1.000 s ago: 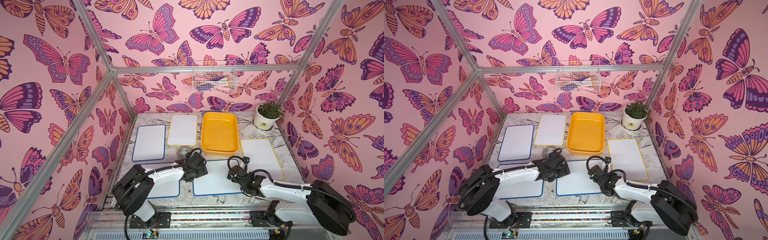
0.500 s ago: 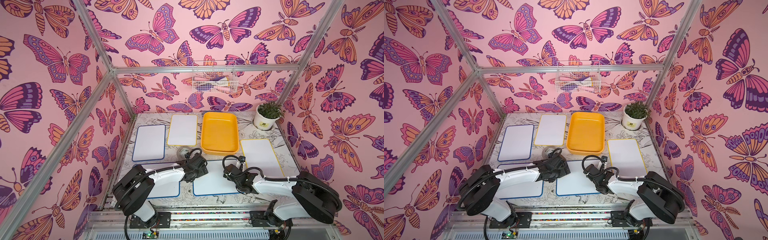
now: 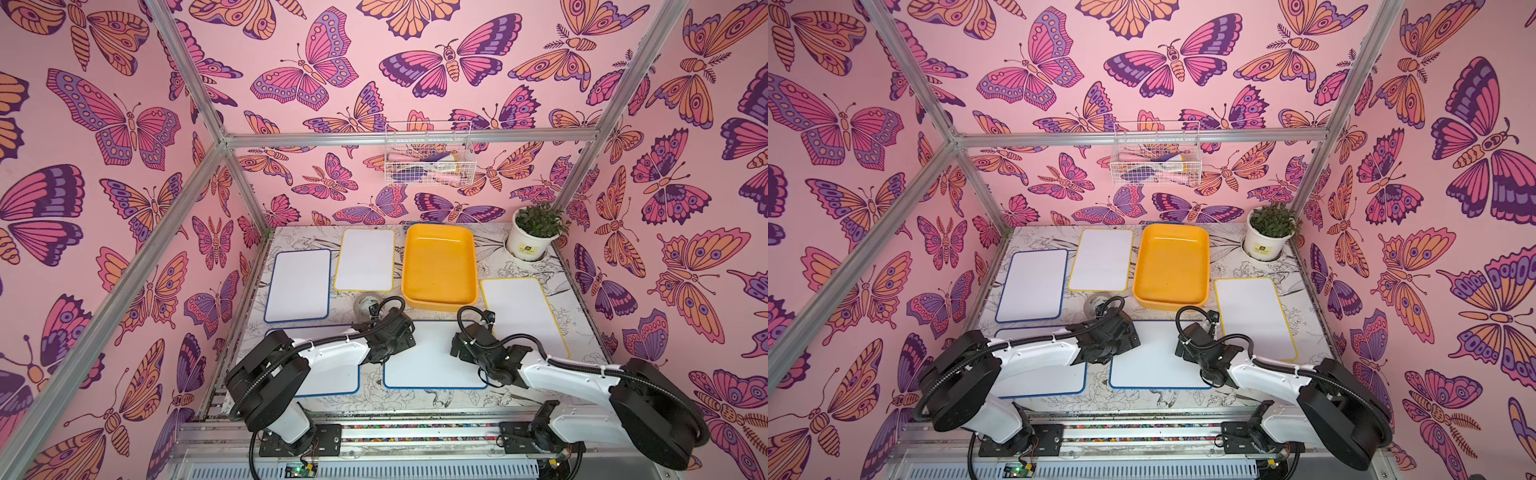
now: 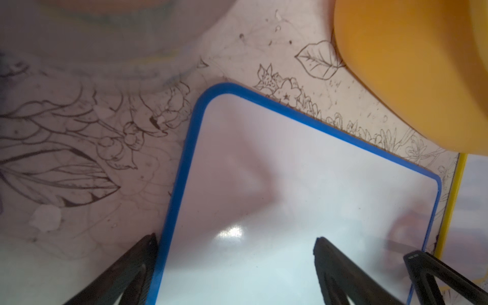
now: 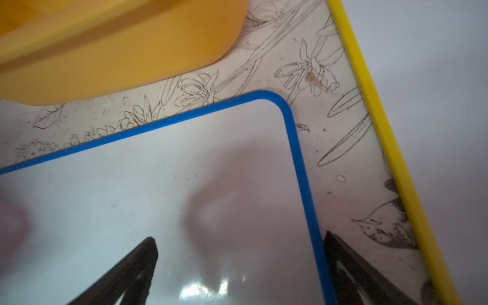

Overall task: Put the whiteboard into the storage box
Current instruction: Pick up the whiteboard at the center of the board.

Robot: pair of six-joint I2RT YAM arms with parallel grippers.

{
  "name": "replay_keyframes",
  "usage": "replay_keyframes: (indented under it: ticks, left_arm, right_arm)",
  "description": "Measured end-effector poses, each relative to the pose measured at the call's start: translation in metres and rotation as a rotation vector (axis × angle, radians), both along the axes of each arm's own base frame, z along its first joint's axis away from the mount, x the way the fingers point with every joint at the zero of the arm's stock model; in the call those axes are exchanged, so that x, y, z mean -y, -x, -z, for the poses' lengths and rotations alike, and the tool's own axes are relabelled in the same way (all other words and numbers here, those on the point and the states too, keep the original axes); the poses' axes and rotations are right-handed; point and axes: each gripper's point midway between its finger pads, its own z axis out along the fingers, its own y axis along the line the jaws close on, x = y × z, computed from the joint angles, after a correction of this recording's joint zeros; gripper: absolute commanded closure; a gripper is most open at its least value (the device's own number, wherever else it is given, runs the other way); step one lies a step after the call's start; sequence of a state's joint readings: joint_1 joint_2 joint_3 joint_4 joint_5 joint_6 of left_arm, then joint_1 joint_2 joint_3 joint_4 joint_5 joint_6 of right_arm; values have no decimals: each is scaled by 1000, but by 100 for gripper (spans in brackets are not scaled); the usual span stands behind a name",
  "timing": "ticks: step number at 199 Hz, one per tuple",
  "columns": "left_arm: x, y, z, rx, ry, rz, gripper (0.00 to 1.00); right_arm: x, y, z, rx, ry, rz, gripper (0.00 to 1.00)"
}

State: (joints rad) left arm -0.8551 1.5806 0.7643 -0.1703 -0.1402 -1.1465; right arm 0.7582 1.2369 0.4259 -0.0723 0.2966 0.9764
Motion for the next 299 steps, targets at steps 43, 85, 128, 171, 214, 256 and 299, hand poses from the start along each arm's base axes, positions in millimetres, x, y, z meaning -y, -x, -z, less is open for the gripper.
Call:
replay_keyframes:
  ticks: [43,85,128,171,214,256,299]
  left_arm:
    - [-2,-15,1,81,-34,-6,6]
    - [-4,-25,0,135,-57,-18,6]
    - [-5,-28,0,160,-66,-20,6]
    - [16,-29,-3,170,24,15,6]
    - [22,-28,-6,177,70,29,6]
    - [23,-27,-7,181,79,30,6]
    - [26,-25,-9,176,105,36,7]
  right_arm:
    - [2,-2,-9,-77,-220,70,0]
    - [6,0,-17,-114,-433,167,0]
    - [7,8,-20,-174,-631,256,0]
    - [-5,29,-22,-293,-805,248,1]
    - [1,27,-44,-222,-853,233,1]
    - [1,24,-60,-160,-880,200,4]
    - [3,27,-69,-118,-872,171,12]
